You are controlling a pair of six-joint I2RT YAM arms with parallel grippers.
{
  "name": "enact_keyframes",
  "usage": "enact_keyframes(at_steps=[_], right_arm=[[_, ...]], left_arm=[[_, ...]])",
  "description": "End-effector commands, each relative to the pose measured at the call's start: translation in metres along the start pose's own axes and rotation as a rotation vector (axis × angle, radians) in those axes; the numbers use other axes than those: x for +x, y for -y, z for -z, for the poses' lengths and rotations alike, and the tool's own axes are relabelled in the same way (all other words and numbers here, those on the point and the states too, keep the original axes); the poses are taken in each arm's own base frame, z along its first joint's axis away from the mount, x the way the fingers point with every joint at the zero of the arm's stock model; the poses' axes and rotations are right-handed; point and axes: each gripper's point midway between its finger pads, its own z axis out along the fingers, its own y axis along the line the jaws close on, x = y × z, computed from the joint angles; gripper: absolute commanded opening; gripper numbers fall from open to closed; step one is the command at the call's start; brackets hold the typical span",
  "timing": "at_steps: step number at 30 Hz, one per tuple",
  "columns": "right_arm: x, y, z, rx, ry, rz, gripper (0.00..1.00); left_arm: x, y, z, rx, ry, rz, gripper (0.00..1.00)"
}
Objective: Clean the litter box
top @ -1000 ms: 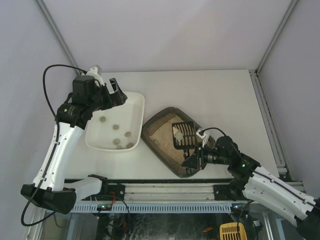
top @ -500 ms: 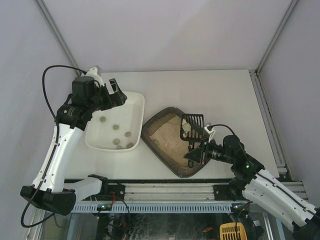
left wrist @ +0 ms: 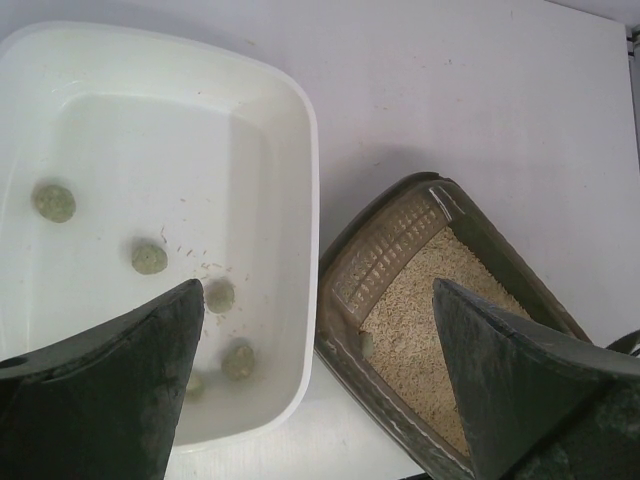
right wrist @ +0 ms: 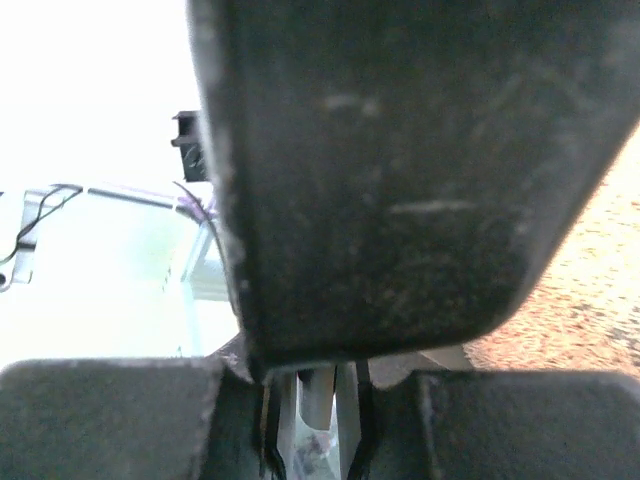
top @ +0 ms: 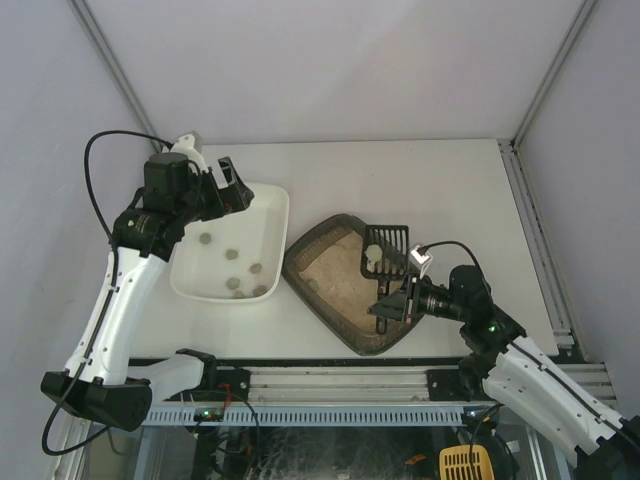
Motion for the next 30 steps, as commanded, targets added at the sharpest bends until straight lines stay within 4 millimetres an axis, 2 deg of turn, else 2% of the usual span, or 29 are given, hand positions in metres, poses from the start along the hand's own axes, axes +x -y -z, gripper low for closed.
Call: enact_keyframes(at_steps=[1, 4, 7, 8, 11, 12, 14, 16, 17, 20, 22, 24, 25, 28, 30], right_arm=[[-0.006, -0.035, 0.001, -0.148, 0.003, 0.03, 0.0], [-0.023, -0.027, 0.007, -0.116, 0.082, 0.013, 0.0], [-0.001, -0.031, -0.003, -0.11, -0.031, 0.035, 0.0], [0.0, -0.032, -0.004, -0.114, -0.034, 0.034, 0.0], [-0.02, -0.022, 0.005, -0.109, 0.072, -0.008, 0.0], [-0.021, -0.018, 0.005, -0.102, 0.08, -0.022, 0.0], [-0.007, -0.017, -0.002, -0.085, 0.004, -0.018, 0.0], [0.006, -0.025, -0.008, -0.096, -0.059, 0.018, 0.0], [0.004, -0.027, -0.007, -0.102, -0.049, 0.017, 0.0], [-0.022, -0.024, 0.006, -0.132, 0.071, -0.022, 0.0], [-0.016, -0.017, 0.001, -0.104, 0.031, -0.024, 0.0], [0.004, -0.026, -0.007, -0.095, -0.071, 0.015, 0.0], [0.006, -0.029, -0.009, -0.104, -0.08, 0.021, 0.0], [-0.011, -0.026, -0.003, -0.13, 0.008, -0.018, 0.0], [-0.009, -0.023, -0.005, -0.14, 0.001, -0.057, 0.0]], left_arm=[[-0.009, 0.0, 0.003, 0.012, 0.046, -0.02, 1.0], [-0.008, 0.0, 0.003, 0.013, 0.045, -0.019, 1.0], [-0.009, 0.0, 0.004, 0.011, 0.048, -0.02, 1.0], [-0.009, 0.0, 0.003, 0.011, 0.048, -0.02, 1.0], [-0.008, 0.0, 0.004, 0.016, 0.047, -0.018, 1.0], [-0.008, 0.0, 0.004, 0.016, 0.047, -0.017, 1.0], [-0.009, -0.001, 0.004, 0.012, 0.048, -0.019, 1.0], [-0.008, -0.001, 0.003, 0.011, 0.046, -0.019, 1.0], [-0.008, 0.0, 0.003, 0.014, 0.046, -0.018, 1.0], [-0.007, 0.001, 0.002, 0.02, 0.043, -0.013, 1.0], [-0.007, 0.0, 0.003, 0.018, 0.043, -0.014, 1.0], [-0.007, 0.0, 0.003, 0.018, 0.043, -0.015, 1.0], [-0.007, 0.0, 0.002, 0.019, 0.041, -0.014, 1.0], [-0.006, 0.001, 0.001, 0.024, 0.04, -0.013, 1.0], [-0.006, 0.001, 0.002, 0.023, 0.041, -0.013, 1.0]])
